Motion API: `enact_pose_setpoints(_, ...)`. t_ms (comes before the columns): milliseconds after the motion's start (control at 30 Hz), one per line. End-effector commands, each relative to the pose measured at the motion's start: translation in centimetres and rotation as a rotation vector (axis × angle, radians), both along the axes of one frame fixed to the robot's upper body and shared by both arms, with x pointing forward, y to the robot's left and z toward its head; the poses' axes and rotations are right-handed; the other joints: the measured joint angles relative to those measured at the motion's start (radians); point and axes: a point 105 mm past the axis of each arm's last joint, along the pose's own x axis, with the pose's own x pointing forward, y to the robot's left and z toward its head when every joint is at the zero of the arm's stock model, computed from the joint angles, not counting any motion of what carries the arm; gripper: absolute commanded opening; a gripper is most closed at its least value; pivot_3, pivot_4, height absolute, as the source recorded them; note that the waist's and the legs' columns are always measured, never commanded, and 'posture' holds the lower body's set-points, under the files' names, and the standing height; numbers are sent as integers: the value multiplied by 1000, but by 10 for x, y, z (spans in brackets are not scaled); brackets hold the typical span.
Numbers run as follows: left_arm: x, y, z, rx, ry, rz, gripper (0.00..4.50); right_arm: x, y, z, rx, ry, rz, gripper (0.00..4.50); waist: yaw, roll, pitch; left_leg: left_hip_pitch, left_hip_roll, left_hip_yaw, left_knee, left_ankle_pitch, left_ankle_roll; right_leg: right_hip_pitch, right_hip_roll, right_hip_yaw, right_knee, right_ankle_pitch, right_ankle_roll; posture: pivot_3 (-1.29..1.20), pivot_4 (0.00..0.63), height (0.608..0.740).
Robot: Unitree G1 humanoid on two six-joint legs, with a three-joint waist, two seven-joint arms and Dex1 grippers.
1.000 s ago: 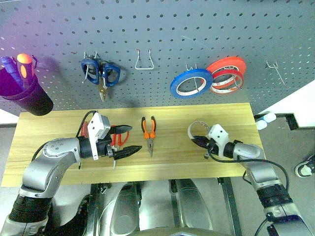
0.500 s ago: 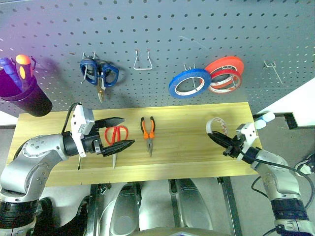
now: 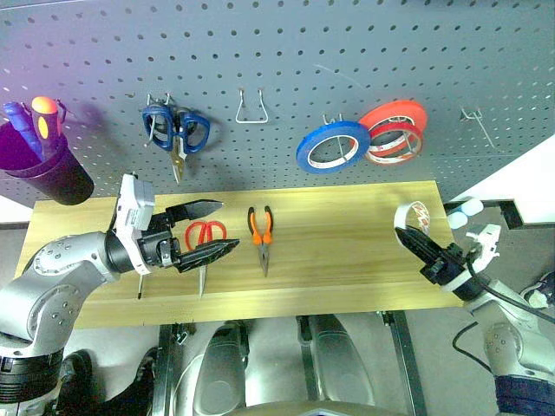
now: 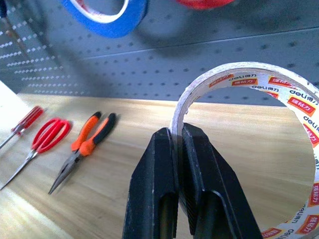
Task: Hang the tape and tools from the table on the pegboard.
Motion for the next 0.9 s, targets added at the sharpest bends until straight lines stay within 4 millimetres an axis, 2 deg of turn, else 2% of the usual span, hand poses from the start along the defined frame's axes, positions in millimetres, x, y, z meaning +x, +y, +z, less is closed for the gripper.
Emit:
enact_pose_setpoints(33, -3, 0, 7, 5, -46, -1, 4500, -6, -16, 14, 6, -51, -55, 93, -1, 0, -4, 0, 0, 0, 0, 0, 0, 0, 0, 0, 0, 0, 0, -148, 279, 733)
enact_pose_setpoints(167, -2, -1, 6, 4, -46, -9, 4500, -6, -30, 16, 19, -71, -130, 93, -7, 0, -6, 1, 0, 0, 0, 0, 0, 1, 0, 0, 0, 0, 0, -154, 279, 733)
enact_pose_setpoints(333, 0, -2, 4, 4, -46, -4, 4500, -8, -49, 29, 98, -118, -216, 93, -18, -1, -10, 1, 0, 0, 0, 0, 0, 1, 0, 0, 1, 0, 0, -158, 280, 733)
enact_pose_setpoints(467, -1, -4, 3, 2, -45, -10, 4500, -10, -56, 37, 105, -154, -245, 93, -23, -1, -13, 2, 0, 0, 0, 0, 0, 2, 0, 1, 1, 0, 0, -165, 281, 733)
enact_pose_setpoints(900, 3, -6, 3, -5, -45, -20, 4500, -9, -37, 92, 119, -288, -186, 93, -25, -1, -13, 2, 0, 1, 5, 1, -1, 4, 0, 3, 9, 0, 0, -191, 280, 733)
